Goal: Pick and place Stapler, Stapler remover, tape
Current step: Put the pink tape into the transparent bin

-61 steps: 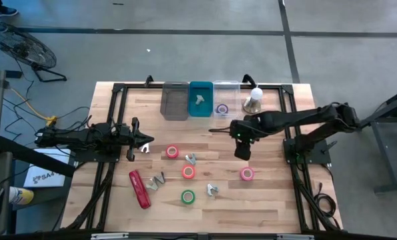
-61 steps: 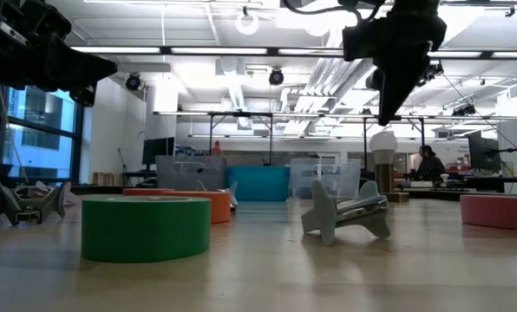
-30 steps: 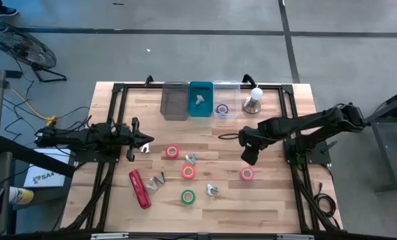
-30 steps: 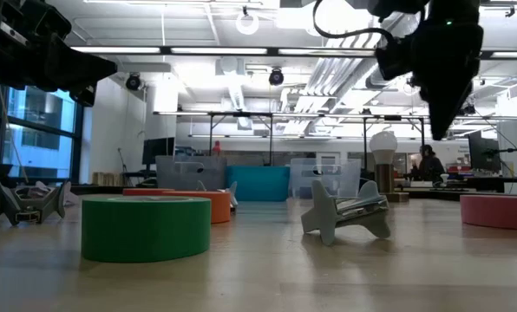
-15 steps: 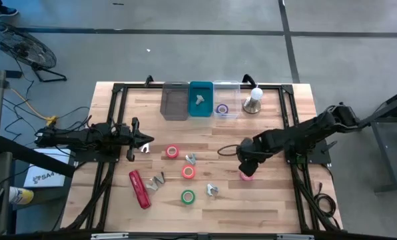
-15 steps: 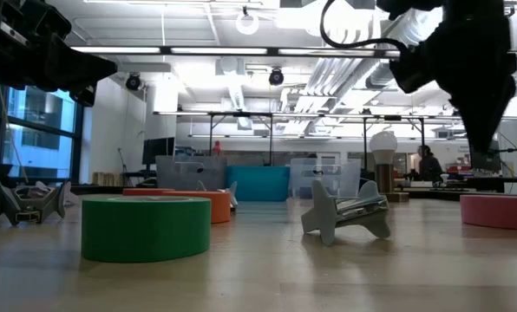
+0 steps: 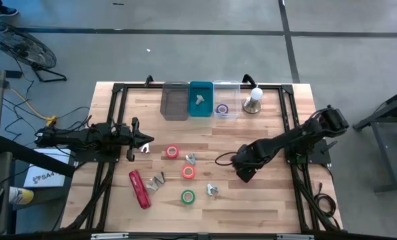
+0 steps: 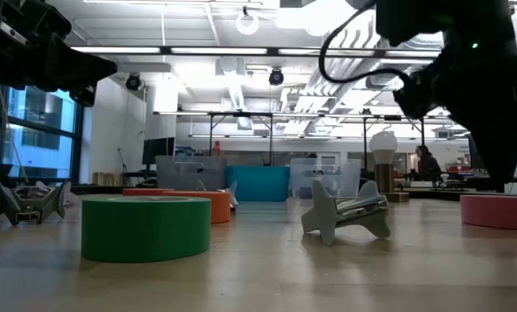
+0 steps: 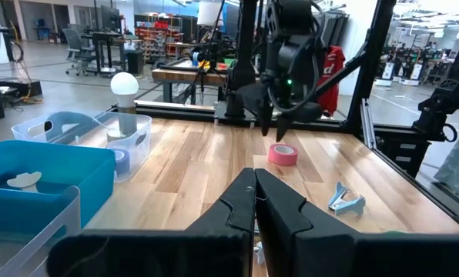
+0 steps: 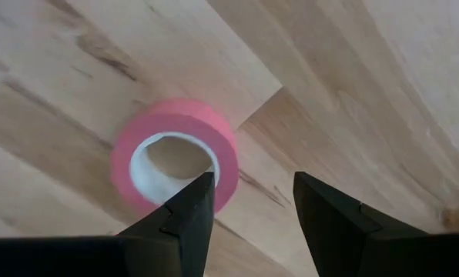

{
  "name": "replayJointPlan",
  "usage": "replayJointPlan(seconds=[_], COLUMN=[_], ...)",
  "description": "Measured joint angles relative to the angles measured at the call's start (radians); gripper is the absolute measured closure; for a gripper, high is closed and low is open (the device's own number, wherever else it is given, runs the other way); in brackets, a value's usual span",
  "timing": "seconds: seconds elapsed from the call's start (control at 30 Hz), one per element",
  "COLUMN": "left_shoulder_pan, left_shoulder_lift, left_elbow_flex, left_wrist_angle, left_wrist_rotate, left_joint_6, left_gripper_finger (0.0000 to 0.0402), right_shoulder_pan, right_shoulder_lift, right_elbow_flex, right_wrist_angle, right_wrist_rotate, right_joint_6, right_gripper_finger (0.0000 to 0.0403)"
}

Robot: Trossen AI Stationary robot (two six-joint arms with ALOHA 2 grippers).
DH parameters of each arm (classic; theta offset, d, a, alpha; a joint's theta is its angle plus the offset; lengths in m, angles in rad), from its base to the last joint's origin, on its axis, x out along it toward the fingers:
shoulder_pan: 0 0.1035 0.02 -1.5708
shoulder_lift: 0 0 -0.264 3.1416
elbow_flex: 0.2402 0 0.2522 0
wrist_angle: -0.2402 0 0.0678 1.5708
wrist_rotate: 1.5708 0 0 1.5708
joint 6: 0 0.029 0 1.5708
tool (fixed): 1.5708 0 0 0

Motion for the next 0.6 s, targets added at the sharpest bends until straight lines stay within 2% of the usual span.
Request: replayJointPlan(seconds=[0.47, 0.6], left_shoulder_pan=[0.0, 0.0], left_shoulder_lift=[0.0, 0.0], left_elbow_flex=[0.0, 0.0], left_wrist_angle=[0.0, 0.0], left_wrist_rotate=[0.0, 0.0], left_joint_6=[0.0, 0.0], left_gripper_finger=[0.0396, 0.0396], right_shoulder_pan=[-0.003, -0.003], right_shoulder_lift=[0.065, 0.065], right_elbow_flex=[-0.006, -0.076], right_wrist_angle=[0.065, 0.187], right_wrist_rotate=[-0.025, -0.056], right_joint_6=[-0.018, -0.006], right_gripper_finger=[0.0234, 0.0235])
